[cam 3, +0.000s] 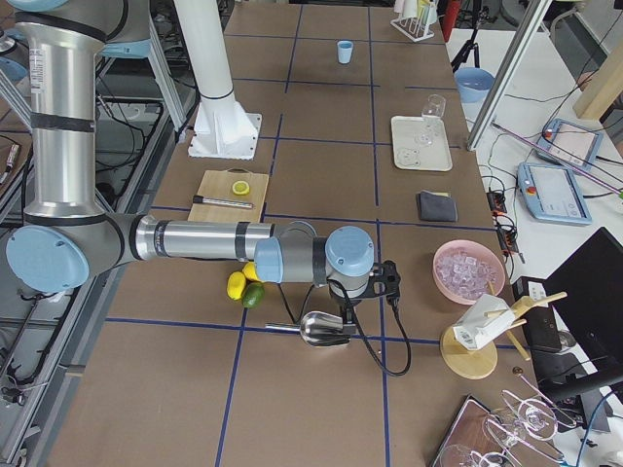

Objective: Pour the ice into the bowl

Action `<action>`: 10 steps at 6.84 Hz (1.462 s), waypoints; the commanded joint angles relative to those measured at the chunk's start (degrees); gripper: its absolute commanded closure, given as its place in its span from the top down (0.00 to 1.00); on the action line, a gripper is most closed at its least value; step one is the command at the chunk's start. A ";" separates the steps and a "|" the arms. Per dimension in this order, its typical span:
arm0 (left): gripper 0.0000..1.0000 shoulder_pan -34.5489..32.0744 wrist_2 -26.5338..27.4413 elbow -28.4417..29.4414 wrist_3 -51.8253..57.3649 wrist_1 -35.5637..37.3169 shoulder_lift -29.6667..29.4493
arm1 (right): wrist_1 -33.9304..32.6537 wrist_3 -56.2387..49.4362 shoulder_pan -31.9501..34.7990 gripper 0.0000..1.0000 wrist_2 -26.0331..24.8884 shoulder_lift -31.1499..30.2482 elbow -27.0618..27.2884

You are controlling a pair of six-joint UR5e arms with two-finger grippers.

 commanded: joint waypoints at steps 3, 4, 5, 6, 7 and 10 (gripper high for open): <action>1.00 2.96 1.05 -3.26 -11.39 -22.25 0.42 | 9.37 13.98 -5.68 1.00 4.86 3.04 -2.90; 1.00 3.68 1.14 -3.78 -14.57 -25.27 0.87 | 16.48 23.90 -9.89 1.00 3.12 2.96 -3.33; 1.00 5.51 3.49 -6.66 -17.38 -25.39 2.27 | 23.43 32.70 -14.71 1.00 -1.08 2.26 -3.34; 1.00 8.66 7.26 -10.60 -21.76 -25.48 4.89 | 30.46 38.88 -19.72 1.00 -5.29 0.17 -3.34; 1.00 11.56 8.51 -13.95 -27.29 -25.48 6.66 | 37.05 44.77 -23.43 1.00 -7.51 -2.12 -3.68; 1.00 16.75 13.07 -17.67 -35.13 -25.57 7.82 | 48.95 50.36 -29.95 1.00 -10.51 -4.78 -8.93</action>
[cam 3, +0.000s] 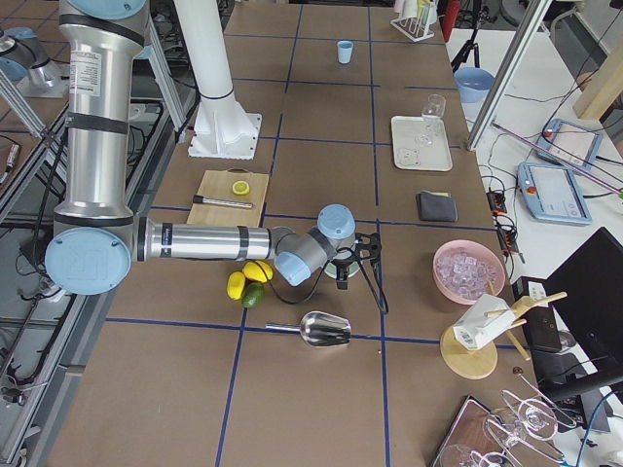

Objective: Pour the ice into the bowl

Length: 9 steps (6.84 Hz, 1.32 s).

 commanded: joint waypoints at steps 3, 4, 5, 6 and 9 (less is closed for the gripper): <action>1.00 3.86 3.16 -1.65 -4.59 -0.04 0.47 | 4.85 1.69 -3.57 0.74 -2.21 -0.29 -3.58; 1.00 3.77 3.25 -1.64 -4.59 -0.04 0.47 | 4.85 2.38 -3.65 0.27 -2.30 -0.11 -3.58; 1.00 3.86 3.25 -1.64 -4.51 -0.04 0.47 | 4.93 2.22 -3.74 0.00 -2.13 -0.11 -3.49; 1.00 3.86 3.25 -1.64 -4.59 -0.04 0.47 | 4.93 1.95 -3.74 0.00 -1.95 -0.11 -3.41; 1.00 7.97 7.53 -1.64 -6.00 -1.43 0.55 | 4.67 2.39 -3.57 0.00 -0.12 -0.72 -0.61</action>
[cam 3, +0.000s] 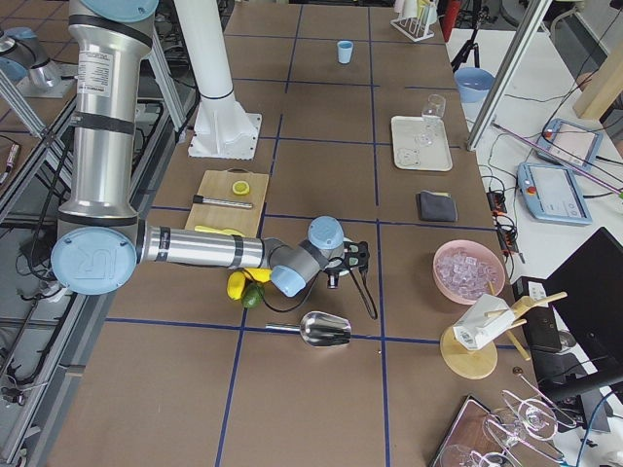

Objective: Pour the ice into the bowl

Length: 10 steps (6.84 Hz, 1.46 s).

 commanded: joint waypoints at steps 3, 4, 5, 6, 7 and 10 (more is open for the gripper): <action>1.00 12.72 13.52 0.09 -12.17 -16.13 9.06 | -4.12 6.60 0.76 0.00 4.35 3.26 5.81; 1.00 14.76 14.09 0.09 -13.95 -21.34 12.77 | -9.81 6.71 0.76 0.00 4.62 5.37 8.70; 1.00 17.39 17.67 0.26 -16.23 -25.83 15.94 | -17.18 8.37 0.67 0.00 4.62 8.96 12.21; 1.00 21.25 21.45 0.35 -20.08 -27.71 17.63 | -23.52 13.25 -0.63 0.00 4.53 13.00 15.38; 1.00 24.59 24.96 1.05 -22.29 -30.34 19.30 | -27.23 17.83 -3.35 0.00 3.84 16.61 16.71; 1.00 36.97 40.76 9.99 -32.04 -41.15 20.89 | -39.80 31.73 -12.92 0.00 -2.91 32.33 16.73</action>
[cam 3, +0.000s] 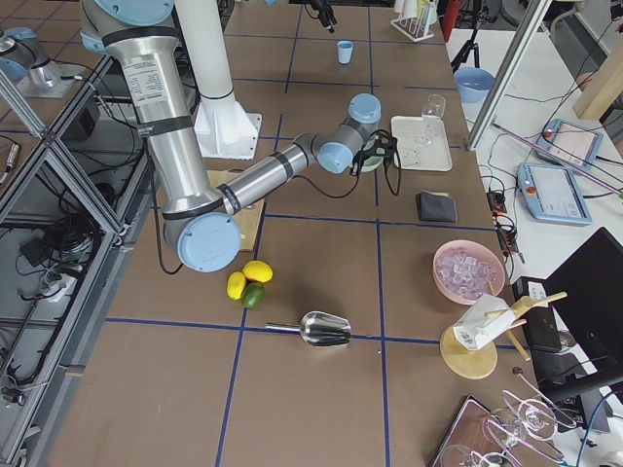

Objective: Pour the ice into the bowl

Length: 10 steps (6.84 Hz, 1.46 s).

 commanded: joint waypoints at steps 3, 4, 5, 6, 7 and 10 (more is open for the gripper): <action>1.00 21.57 24.59 12.60 -18.52 -7.10 0.67 | -9.62 7.09 -8.69 0.00 -6.89 12.65 -0.33; 1.00 23.11 27.26 12.89 -19.54 -6.84 0.06 | -9.71 7.28 -10.10 0.00 -8.56 13.71 -0.68; 1.00 23.21 30.68 13.15 -19.55 -6.66 -1.34 | -10.49 7.28 -11.68 0.00 -10.14 14.50 -0.95; 0.97 23.21 34.55 14.98 -19.46 -6.40 -3.88 | -11.63 7.46 -12.91 0.00 -11.72 15.82 -1.12; 0.96 23.21 39.72 18.39 -19.46 -6.39 -6.25 | -12.16 9.81 -14.32 0.00 -12.69 16.88 -1.13; 0.93 23.21 48.19 23.59 -19.02 -6.31 -11.61 | -12.17 10.45 -16.17 0.00 -14.90 17.41 -1.39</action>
